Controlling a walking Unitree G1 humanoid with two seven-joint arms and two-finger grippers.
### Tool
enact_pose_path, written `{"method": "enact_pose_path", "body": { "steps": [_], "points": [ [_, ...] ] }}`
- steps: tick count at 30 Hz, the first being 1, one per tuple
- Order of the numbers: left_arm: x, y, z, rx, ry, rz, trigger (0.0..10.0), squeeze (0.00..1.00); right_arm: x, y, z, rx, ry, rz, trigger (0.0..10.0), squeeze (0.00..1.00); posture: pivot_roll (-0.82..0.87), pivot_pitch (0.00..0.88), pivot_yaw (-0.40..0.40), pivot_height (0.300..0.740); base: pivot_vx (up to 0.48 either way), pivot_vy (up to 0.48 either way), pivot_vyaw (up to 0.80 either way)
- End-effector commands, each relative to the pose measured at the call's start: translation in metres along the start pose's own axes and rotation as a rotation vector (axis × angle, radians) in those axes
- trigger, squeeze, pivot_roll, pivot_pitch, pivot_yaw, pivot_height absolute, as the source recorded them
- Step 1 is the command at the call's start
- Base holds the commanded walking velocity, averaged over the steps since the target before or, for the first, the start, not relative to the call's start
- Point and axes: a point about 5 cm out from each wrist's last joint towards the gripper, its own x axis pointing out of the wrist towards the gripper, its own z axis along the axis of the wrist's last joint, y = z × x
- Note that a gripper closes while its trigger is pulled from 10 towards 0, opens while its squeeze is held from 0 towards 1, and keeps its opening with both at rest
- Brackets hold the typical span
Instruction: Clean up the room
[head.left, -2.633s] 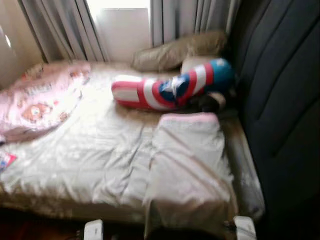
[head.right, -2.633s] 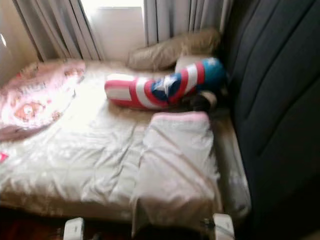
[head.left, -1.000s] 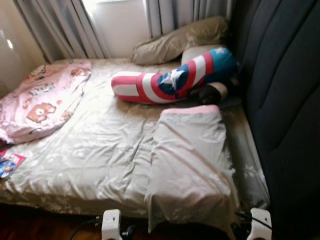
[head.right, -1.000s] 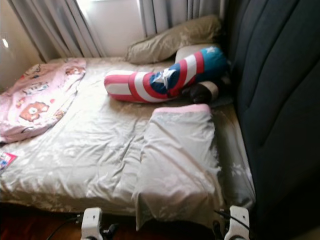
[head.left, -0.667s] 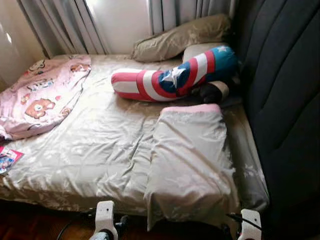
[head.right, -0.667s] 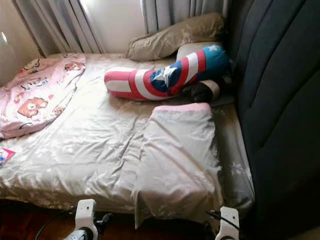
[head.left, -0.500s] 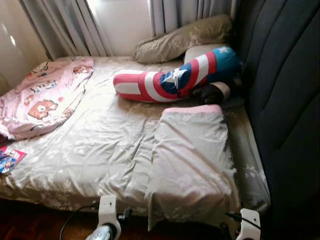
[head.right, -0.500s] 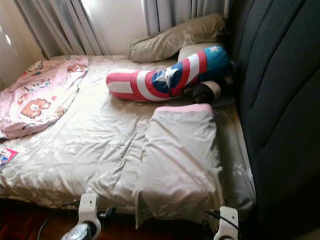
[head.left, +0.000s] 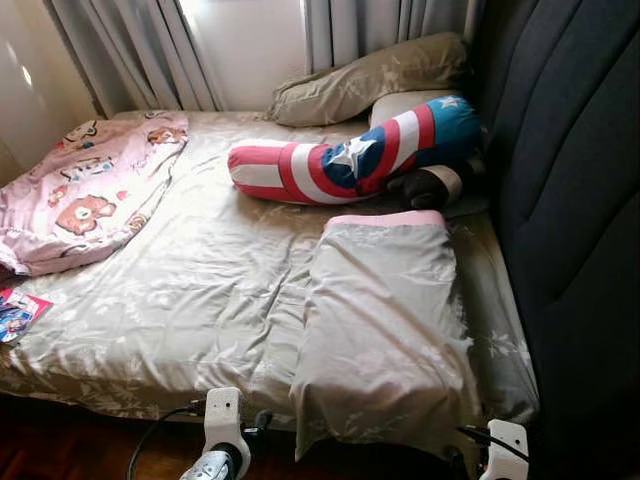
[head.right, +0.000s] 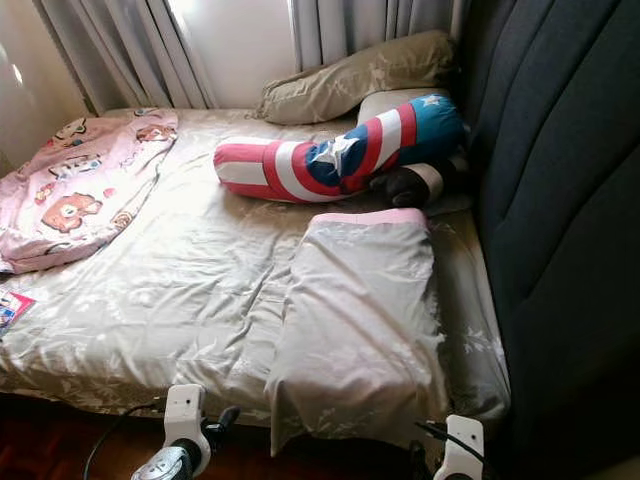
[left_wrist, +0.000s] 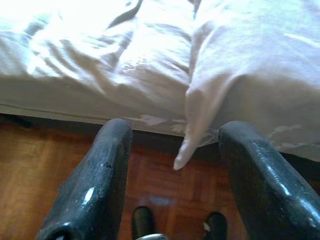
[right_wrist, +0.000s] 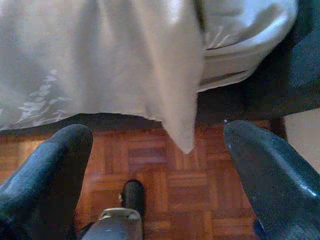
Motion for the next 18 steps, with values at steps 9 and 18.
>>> {"method": "enact_pose_path", "body": {
  "steps": [9, 18],
  "points": [
    [-0.002, 0.002, 0.004, -0.011, -0.061, 0.024, 10.0, 0.00, 0.001, -0.009, 0.011, 0.018, -0.039, -0.010, 10.0, 0.00, -0.06, 0.000, -0.016, 0.740, 0.000, 0.000, 0.00],
    [-0.011, 0.022, 0.024, 0.020, -0.267, 0.092, 10.0, 0.00, 0.005, 0.001, 0.051, 0.023, -0.216, 0.053, 10.0, 0.00, -0.05, 0.000, 0.002, 0.740, 0.000, 0.000, 0.00]
  ]
}}
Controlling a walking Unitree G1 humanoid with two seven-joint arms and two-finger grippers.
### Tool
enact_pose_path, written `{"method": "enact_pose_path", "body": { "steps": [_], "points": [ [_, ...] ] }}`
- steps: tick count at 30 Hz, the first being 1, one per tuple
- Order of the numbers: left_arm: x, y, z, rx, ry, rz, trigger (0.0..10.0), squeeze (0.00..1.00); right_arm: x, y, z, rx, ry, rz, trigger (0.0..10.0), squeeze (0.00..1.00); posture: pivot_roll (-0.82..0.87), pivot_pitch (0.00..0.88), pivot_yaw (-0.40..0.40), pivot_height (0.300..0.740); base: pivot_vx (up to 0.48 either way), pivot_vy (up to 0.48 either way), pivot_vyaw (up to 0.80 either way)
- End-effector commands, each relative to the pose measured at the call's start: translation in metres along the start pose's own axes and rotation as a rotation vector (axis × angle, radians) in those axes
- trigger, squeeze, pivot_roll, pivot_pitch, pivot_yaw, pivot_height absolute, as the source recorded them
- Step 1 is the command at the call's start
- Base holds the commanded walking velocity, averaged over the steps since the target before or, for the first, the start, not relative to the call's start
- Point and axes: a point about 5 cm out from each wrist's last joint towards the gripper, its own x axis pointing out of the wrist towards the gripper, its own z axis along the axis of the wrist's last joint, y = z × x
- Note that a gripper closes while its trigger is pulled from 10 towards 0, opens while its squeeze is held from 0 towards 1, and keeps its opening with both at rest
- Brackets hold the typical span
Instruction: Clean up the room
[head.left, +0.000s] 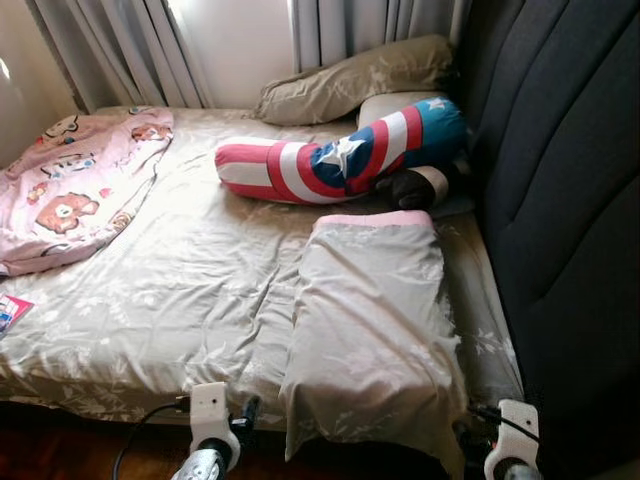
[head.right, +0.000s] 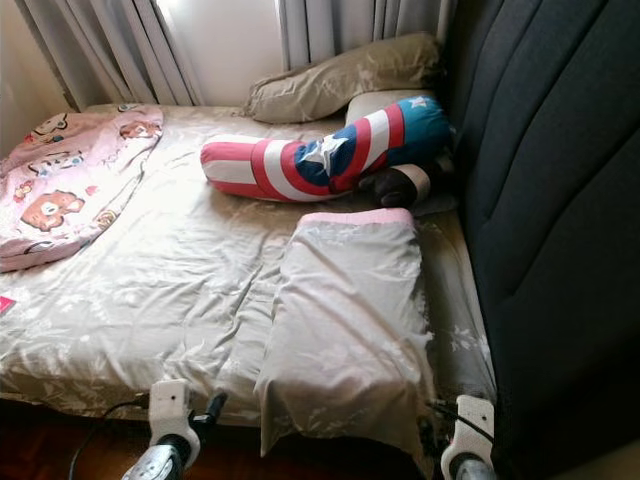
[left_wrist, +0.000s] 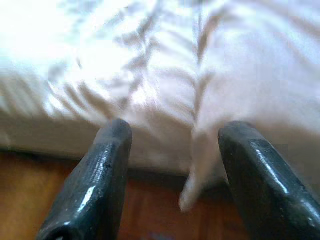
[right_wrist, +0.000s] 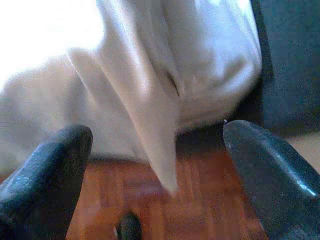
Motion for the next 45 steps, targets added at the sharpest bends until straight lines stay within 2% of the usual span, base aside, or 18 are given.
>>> {"method": "enact_pose_path", "body": {
  "steps": [1, 5, 11, 12, 14, 17, 18, 19, 24, 34, 45],
  "points": [
    [0.000, 0.008, 0.016, 0.017, -0.111, 0.023, 10.0, 0.00, 0.004, 0.005, 0.023, 0.003, -0.113, 0.026, 10.0, 0.00, -0.05, 0.000, 0.004, 0.740, 0.000, 0.000, 0.00],
    [-0.001, 0.008, 0.035, 0.029, -0.237, 0.005, 10.0, 0.00, 0.004, 0.008, 0.039, 0.010, -0.230, 0.056, 10.0, 0.00, -0.04, 0.000, 0.010, 0.740, 0.000, 0.000, 0.00],
    [-0.006, 0.004, 0.049, 0.064, -0.319, -0.032, 10.0, 0.00, 0.001, 0.016, 0.047, -0.004, -0.328, 0.099, 10.0, 0.00, -0.04, 0.000, 0.018, 0.740, 0.000, 0.000, 0.00],
    [-0.008, -0.002, 0.056, 0.090, -0.347, -0.072, 10.0, 0.00, -0.001, 0.020, 0.052, -0.009, -0.379, 0.115, 10.0, 0.00, -0.04, 0.000, 0.019, 0.740, 0.000, 0.000, 0.00],
    [-0.008, -0.008, 0.059, 0.113, -0.354, -0.113, 10.0, 0.00, -0.002, 0.024, 0.057, -0.015, -0.411, 0.137, 10.0, 0.00, -0.05, 0.000, 0.020, 0.740, 0.000, 0.000, 0.00],
    [-0.007, -0.008, 0.062, 0.112, -0.359, -0.118, 10.0, 0.00, -0.003, 0.032, 0.067, -0.017, -0.461, 0.156, 10.0, 0.00, -0.05, 0.000, 0.022, 0.740, 0.000, 0.000, 0.00],
    [-0.006, -0.007, 0.068, 0.100, -0.377, -0.104, 10.0, 0.00, -0.004, 0.036, 0.079, -0.004, -0.507, 0.148, 10.0, 0.00, -0.05, 0.000, 0.023, 0.740, 0.000, 0.000, 0.00],
    [-0.006, -0.007, 0.069, 0.096, -0.384, -0.102, 10.0, 0.00, -0.004, 0.037, 0.083, 0.000, -0.519, 0.142, 10.0, 0.00, -0.05, 0.000, 0.023, 0.740, 0.000, 0.000, 0.00],
    [-0.008, -0.012, 0.075, 0.094, -0.394, -0.111, 10.0, 0.00, -0.004, 0.039, 0.088, 0.006, -0.531, 0.125, 10.0, 0.00, -0.04, 0.000, 0.022, 0.740, 0.000, 0.000, 0.00],
    [-0.008, -0.013, 0.078, 0.086, -0.394, -0.115, 10.0, 0.00, -0.006, 0.042, 0.086, 0.027, -0.518, 0.117, 10.0, 0.00, -0.04, 0.000, 0.020, 0.740, 0.000, 0.000, -0.69],
    [-0.010, -0.017, 0.080, 0.075, -0.387, -0.122, 10.0, 0.00, -0.005, 0.049, 0.091, 0.011, -0.519, 0.132, 10.0, 0.00, -0.04, 0.000, 0.009, 0.740, 0.000, 0.000, 0.00]
  ]
}}
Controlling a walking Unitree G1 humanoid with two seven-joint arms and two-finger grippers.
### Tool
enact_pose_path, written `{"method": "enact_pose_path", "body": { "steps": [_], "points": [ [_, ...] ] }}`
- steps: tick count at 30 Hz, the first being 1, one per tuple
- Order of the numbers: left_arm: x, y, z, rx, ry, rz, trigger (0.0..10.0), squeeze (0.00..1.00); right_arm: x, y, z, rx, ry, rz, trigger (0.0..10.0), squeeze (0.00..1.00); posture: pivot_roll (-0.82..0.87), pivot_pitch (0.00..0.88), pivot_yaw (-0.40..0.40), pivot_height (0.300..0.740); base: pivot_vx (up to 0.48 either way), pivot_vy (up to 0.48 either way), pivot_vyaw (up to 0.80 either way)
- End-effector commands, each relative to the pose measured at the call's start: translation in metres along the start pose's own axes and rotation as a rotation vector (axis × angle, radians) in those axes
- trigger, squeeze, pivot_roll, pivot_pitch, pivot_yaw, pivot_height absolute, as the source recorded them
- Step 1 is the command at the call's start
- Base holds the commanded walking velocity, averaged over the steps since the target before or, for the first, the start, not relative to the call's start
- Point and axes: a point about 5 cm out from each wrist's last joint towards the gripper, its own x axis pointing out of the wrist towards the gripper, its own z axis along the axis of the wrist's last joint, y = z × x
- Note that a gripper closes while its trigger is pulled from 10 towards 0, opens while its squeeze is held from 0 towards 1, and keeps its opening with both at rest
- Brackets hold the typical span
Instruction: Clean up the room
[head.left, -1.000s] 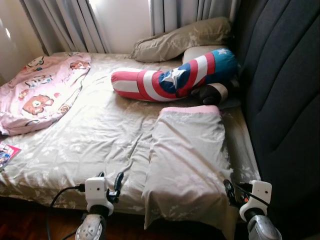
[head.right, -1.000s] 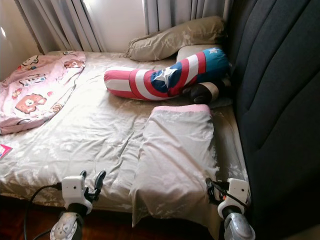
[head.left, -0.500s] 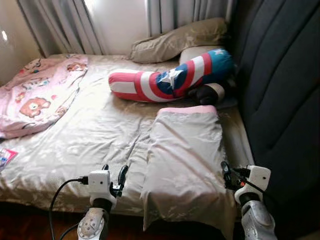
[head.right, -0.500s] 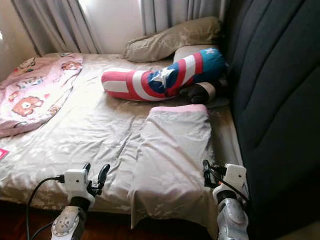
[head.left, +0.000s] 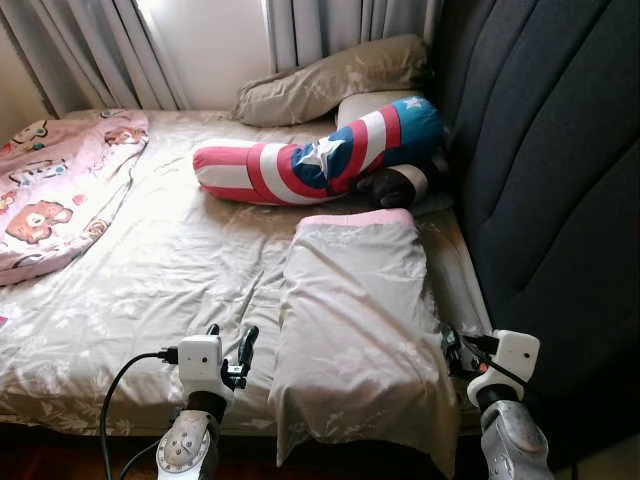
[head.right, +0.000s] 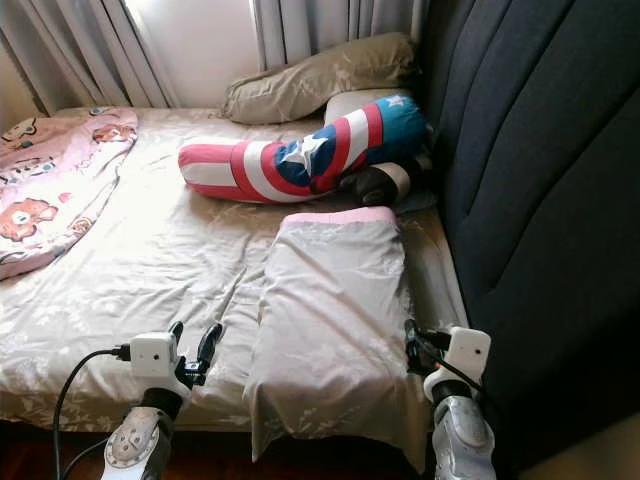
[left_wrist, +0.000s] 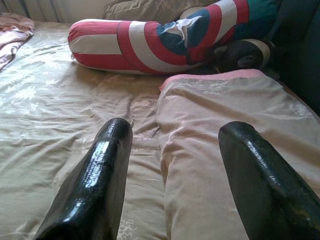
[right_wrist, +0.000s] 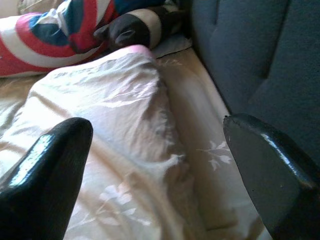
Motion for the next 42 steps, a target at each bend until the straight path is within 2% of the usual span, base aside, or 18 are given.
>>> {"method": "enact_pose_path", "body": {
  "steps": [1, 5, 7, 10, 27, 35, 42],
  "points": [
    [-0.001, -0.001, 0.001, -0.008, 0.004, -0.001, 10.0, 0.00, 0.003, 0.004, 0.006, 0.002, -0.017, 0.011, 10.0, 0.00, -0.04, 0.000, 0.009, 0.740, 0.000, 0.000, 0.00],
    [-0.001, -0.002, 0.002, -0.011, 0.004, -0.002, 10.0, 0.00, 0.005, 0.004, 0.006, -0.012, -0.006, 0.007, 10.0, 0.00, -0.04, 0.000, 0.008, 0.740, 0.000, 0.000, 0.00],
    [-0.001, -0.003, 0.002, -0.011, 0.003, -0.004, 10.0, 0.00, 0.005, 0.004, 0.005, 0.007, 0.002, -0.004, 10.0, 0.00, -0.04, 0.000, 0.009, 0.740, 0.246, 0.000, -0.70],
    [-0.001, -0.003, 0.003, -0.011, 0.003, -0.007, 10.0, 0.00, 0.006, 0.004, 0.006, -0.016, -0.002, 0.009, 10.0, 0.00, -0.04, 0.000, 0.009, 0.740, 0.251, 0.000, -0.70],
    [-0.001, -0.004, 0.003, -0.013, 0.008, -0.007, 10.0, 0.00, 0.008, 0.009, 0.010, -0.018, -0.021, 0.023, 10.0, 0.00, -0.04, 0.000, 0.008, 0.740, 0.249, 0.000, 0.00],
    [0.000, -0.004, 0.004, -0.009, 0.009, -0.012, 10.0, 0.00, 0.009, 0.008, 0.010, -0.018, -0.018, 0.024, 10.0, 0.00, -0.03, 0.000, 0.006, 0.740, 0.000, 0.000, 0.00],
    [0.006, -0.004, 0.016, -0.027, -0.040, 0.010, 10.0, 0.00, 0.009, 0.013, 0.014, -0.032, -0.033, 0.080, 10.0, 0.00, -0.04, 0.000, 0.009, 0.740, 0.000, 0.000, 0.00]
  ]
}}
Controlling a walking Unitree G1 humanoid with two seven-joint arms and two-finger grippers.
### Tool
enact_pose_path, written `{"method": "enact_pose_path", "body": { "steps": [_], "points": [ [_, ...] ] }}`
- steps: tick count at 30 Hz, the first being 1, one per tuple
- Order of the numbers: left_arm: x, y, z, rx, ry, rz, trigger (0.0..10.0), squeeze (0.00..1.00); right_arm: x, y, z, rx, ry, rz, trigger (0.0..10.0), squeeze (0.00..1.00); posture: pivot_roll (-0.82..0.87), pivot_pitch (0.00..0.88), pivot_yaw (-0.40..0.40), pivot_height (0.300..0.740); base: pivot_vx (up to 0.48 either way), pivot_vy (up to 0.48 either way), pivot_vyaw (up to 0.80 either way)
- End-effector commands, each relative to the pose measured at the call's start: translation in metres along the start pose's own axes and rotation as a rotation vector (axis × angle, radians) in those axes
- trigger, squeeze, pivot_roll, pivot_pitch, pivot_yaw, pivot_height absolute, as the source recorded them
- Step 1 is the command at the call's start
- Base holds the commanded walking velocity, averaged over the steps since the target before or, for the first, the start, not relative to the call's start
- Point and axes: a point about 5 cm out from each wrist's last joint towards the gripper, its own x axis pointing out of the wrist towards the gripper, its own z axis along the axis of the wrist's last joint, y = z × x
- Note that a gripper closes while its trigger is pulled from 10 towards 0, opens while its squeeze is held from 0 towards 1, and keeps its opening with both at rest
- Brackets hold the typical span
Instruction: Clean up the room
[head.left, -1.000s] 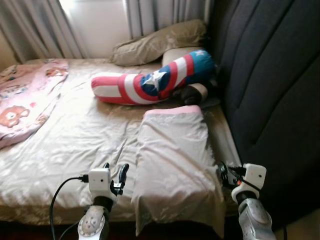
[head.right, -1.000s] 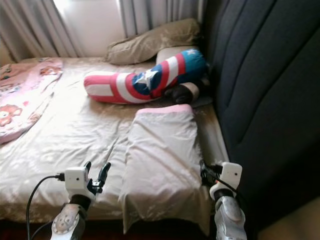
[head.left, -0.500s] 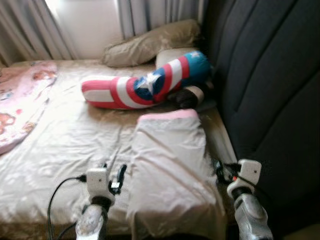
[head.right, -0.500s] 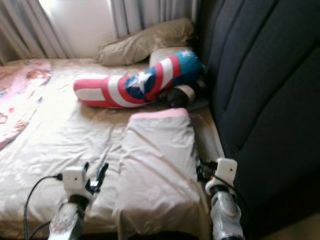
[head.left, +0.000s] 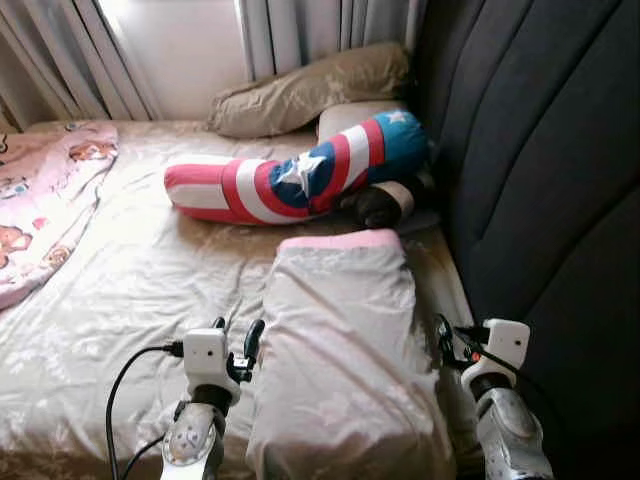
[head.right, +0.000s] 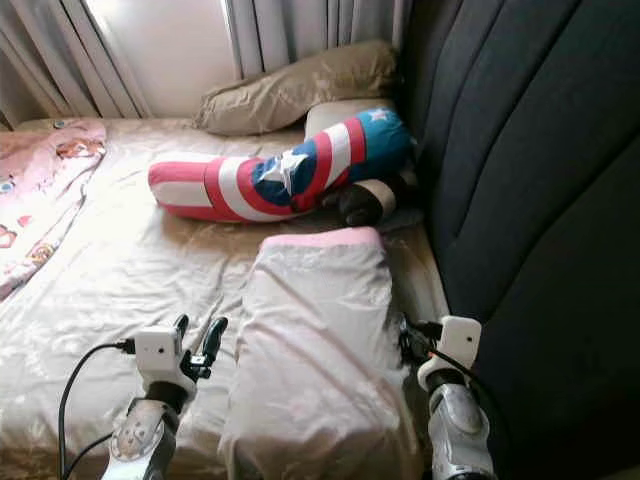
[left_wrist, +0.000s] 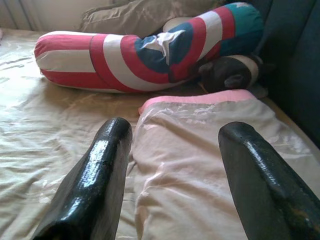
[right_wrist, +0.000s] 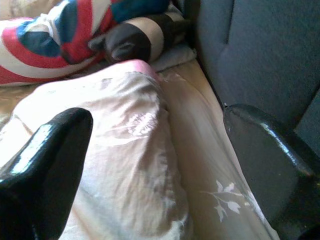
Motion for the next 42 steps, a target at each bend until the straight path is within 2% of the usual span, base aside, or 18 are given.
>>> {"method": "enact_pose_path", "body": {
  "steps": [1, 8, 12, 17, 19, 20, 21, 22, 26, 30, 32, 42],
  "points": [
    [0.002, 0.004, 0.007, -0.021, -0.026, 0.023, 10.0, 0.00, 0.001, 0.004, 0.005, -0.008, -0.022, 0.024, 10.0, 0.00, -0.04, 0.000, 0.009, 0.740, 0.000, 0.000, 0.00],
    [0.004, 0.004, 0.012, -0.014, -0.044, 0.019, 10.0, 0.00, 0.001, 0.009, 0.008, -0.033, -0.046, 0.057, 10.0, 0.00, -0.04, 0.000, 0.017, 0.740, 0.000, 0.000, 0.00],
    [0.002, 0.012, 0.012, 0.009, -0.030, 0.018, 10.0, 0.00, 0.001, 0.009, 0.008, -0.031, -0.047, 0.056, 10.0, 0.00, -0.05, 0.000, 0.020, 0.740, 0.000, 0.000, 0.00],
    [0.005, 0.038, 0.018, 0.066, -0.028, 0.072, 10.0, 0.00, 0.001, 0.006, 0.009, -0.033, -0.045, 0.046, 10.0, 0.00, -0.04, 0.000, 0.027, 0.740, 0.000, 0.000, 0.00],
    [0.006, 0.041, 0.018, 0.078, -0.020, 0.074, 10.0, 0.00, 0.001, 0.006, 0.009, -0.033, -0.045, 0.044, 10.0, 0.00, -0.04, 0.000, 0.027, 0.740, 0.000, 0.000, 0.00],
    [0.005, 0.051, 0.017, 0.111, -0.002, 0.088, 10.0, 0.00, 0.002, 0.006, 0.009, -0.033, -0.046, 0.043, 10.0, 0.00, -0.04, 0.000, 0.032, 0.740, 0.000, 0.000, 0.00],
    [0.005, 0.051, 0.017, 0.111, -0.002, 0.088, 10.0, 0.00, 0.002, 0.006, 0.009, -0.033, -0.046, 0.043, 10.0, 0.00, -0.04, 0.000, 0.032, 0.740, 0.000, 0.000, 0.00],
    [0.004, 0.063, 0.018, 0.149, 0.006, 0.121, 10.0, 0.00, 0.003, 0.007, 0.010, -0.030, -0.051, 0.041, 10.0, 0.00, -0.04, 0.000, 0.035, 0.740, 0.000, 0.000, 0.00],
    [0.003, 0.079, 0.027, 0.173, -0.018, 0.201, 10.0, 0.00, 0.004, 0.007, 0.012, -0.025, -0.056, 0.040, 10.0, 0.00, -0.03, 0.000, 0.035, 0.740, 0.000, 0.000, 0.00],
    [0.006, 0.081, 0.036, 0.156, -0.060, 0.215, 10.0, 0.00, 0.006, 0.008, 0.013, -0.025, -0.058, 0.041, 10.0, 0.00, -0.02, 0.000, 0.034, 0.740, 0.000, 0.000, 0.00],
    [0.008, 0.077, 0.036, 0.148, -0.070, 0.196, 10.0, 0.00, 0.006, 0.008, 0.014, -0.025, -0.061, 0.042, 10.0, 0.00, -0.02, 0.000, 0.034, 0.740, 0.000, 0.000, 0.00],
    [0.005, 0.060, 0.029, 0.095, -0.073, 0.174, 10.0, 0.00, 0.006, 0.007, 0.015, -0.031, -0.069, 0.039, 10.0, 0.00, -0.05, 0.000, 0.042, 0.740, 0.000, 0.000, 0.00]
  ]
}}
